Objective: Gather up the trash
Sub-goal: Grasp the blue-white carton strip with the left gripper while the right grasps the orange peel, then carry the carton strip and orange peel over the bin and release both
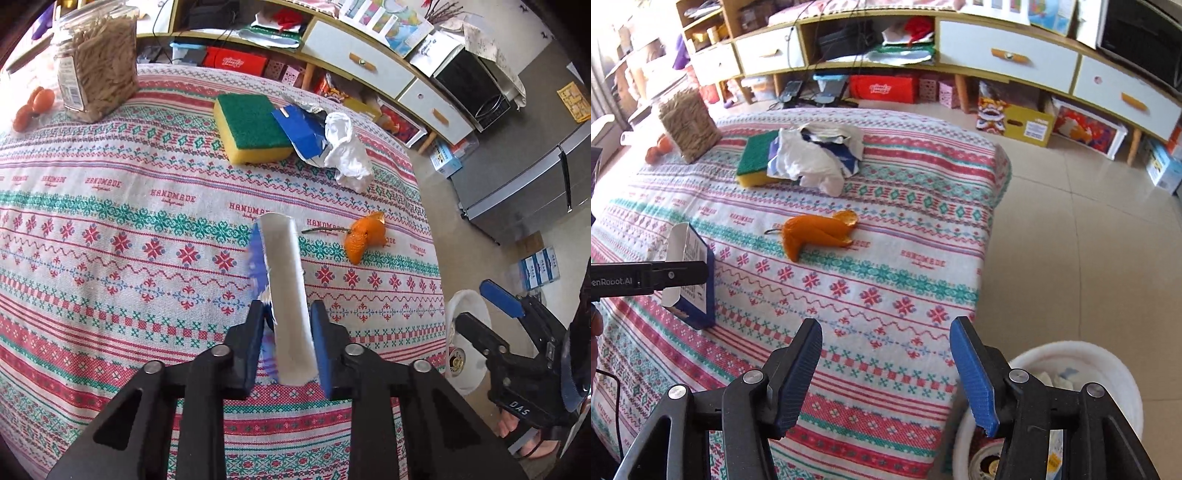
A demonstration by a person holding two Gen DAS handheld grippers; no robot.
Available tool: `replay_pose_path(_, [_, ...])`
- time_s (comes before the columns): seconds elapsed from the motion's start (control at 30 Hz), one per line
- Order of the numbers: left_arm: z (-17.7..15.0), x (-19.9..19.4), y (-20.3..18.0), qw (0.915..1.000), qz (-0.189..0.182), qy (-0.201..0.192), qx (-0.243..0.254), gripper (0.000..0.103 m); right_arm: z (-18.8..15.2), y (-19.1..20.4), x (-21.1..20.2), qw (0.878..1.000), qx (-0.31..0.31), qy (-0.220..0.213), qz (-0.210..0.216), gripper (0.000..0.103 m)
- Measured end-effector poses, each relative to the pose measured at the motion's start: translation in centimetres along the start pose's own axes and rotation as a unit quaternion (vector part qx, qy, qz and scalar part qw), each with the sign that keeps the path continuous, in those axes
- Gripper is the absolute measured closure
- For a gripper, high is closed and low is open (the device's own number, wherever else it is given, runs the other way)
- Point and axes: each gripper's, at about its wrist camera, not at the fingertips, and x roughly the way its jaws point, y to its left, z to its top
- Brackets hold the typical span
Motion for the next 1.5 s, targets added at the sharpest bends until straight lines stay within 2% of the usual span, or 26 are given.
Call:
replay_pose_path(0.13, [0.2, -0.9, 1.0, 0.9999, -0.015, -0.002, -0.007, 0.084, 1.2, 2.8, 2.6, 0.998, -0.063, 0.003, -0.005, 0.035])
replay_pose_path(0.3, [0.1, -1.5, 1.5, 0.9997, -0.023, -0.005, -0.008, 0.085, 2.3, 4.7, 6.0, 0.995, -0.100, 0.005, -0.004, 0.035])
replay_pose_path(0.47, [0.2, -1.8, 2.1, 0.9997, -0.021, -0.010, -0.008, 0.085, 3.3, 5.7, 8.2, 0.994, -0.105, -0.010, -0.001, 0.032])
replay_pose_path(0.6, [0.3, -1.6, 2.4, 0.9997, -0.022, -0.007, -0.008, 0.085, 3.9, 7.1, 9.3, 0.992, -0.126, -0.029, -0.017, 0.027])
replay_pose_path(0.8, [0.4, -1.9, 2.6, 0.9995, -0.029, -0.009, -0.010, 0.085, 4.2, 8.2, 11.2, 0.988, -0.145, -0.029, -0.041, 0.027])
replay_pose_path(0.87, [0.4, -2.1, 2.5, 0.9995, -0.029, -0.011, -0.008, 0.085, 4.3, 8.1, 11.7, 0.989, -0.142, -0.020, -0.046, 0.043])
replay_pose_path(0.9, [0.3, -2.1, 2.4, 0.9995, -0.029, -0.012, -0.007, 0.085, 4.3, 7.9, 11.9, 0.989, -0.138, -0.016, -0.046, 0.059])
replay_pose_path(1.0, [0.3, -2.3, 2.3, 0.9994, -0.032, -0.013, -0.005, 0.085, 4.3, 7.4, 11.5, 0.991, -0.127, -0.017, -0.035, 0.068])
replay_pose_path(1.13, [0.3, -2.7, 2.2, 0.9993, -0.032, -0.018, -0.002, 0.085, 4.5, 7.1, 10.5, 0.993, -0.117, -0.017, -0.020, 0.072])
replay_pose_path(1.5, [0.0, -3.8, 0.0, 0.9986, -0.041, -0.029, 0.015, 0.085, 4.1, 5.9, 7.0, 0.996, -0.086, -0.032, -0.004, 0.072])
